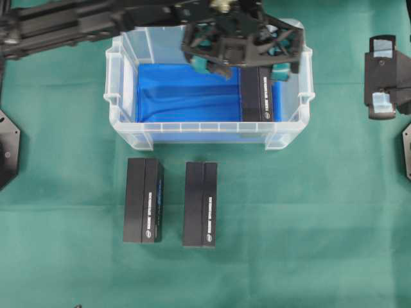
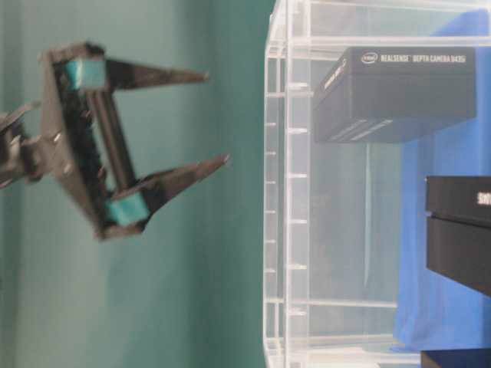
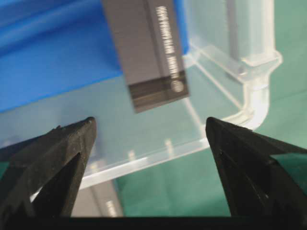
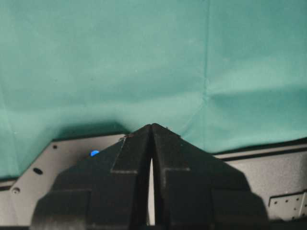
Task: Take the box out of the case with the left arm.
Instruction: 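Move the open left gripper over the right black box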
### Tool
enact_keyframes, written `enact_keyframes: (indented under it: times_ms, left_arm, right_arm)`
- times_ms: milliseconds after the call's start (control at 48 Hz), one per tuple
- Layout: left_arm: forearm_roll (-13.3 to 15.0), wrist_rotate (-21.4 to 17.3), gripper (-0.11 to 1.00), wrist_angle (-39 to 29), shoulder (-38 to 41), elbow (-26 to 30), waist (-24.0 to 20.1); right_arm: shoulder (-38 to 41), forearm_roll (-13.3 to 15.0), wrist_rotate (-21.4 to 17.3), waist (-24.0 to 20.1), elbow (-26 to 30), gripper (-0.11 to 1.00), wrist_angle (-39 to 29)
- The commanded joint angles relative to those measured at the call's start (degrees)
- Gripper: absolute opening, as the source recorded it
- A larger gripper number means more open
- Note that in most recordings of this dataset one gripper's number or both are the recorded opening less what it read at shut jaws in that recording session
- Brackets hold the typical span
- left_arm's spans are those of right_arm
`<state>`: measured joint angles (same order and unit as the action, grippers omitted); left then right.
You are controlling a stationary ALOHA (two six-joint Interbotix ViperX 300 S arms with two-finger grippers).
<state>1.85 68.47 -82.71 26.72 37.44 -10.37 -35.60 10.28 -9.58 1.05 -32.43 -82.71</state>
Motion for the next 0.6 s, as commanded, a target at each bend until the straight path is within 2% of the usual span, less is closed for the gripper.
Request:
enact_keyframes:
  times_ms: [0, 167, 584]
  left_arm:
    - [0.44, -0.26, 0.97, 0.18, 0.70, 3.96, 0.35]
    - [0.44, -0.26, 0.97, 0.00, 2.90, 6.77, 0.09]
    - [0.53, -0.26, 0.97, -2.02, 3.43, 6.59, 0.09]
  right_arm:
    - [-0.26, 0.00, 0.09, 0.00, 0.44, 0.00, 0.18]
    - [-0.26, 0.00, 0.09, 0.00, 0.44, 0.00, 0.18]
    - [-0.44, 0.00, 0.26, 0.09, 0.35, 0.00, 0.18]
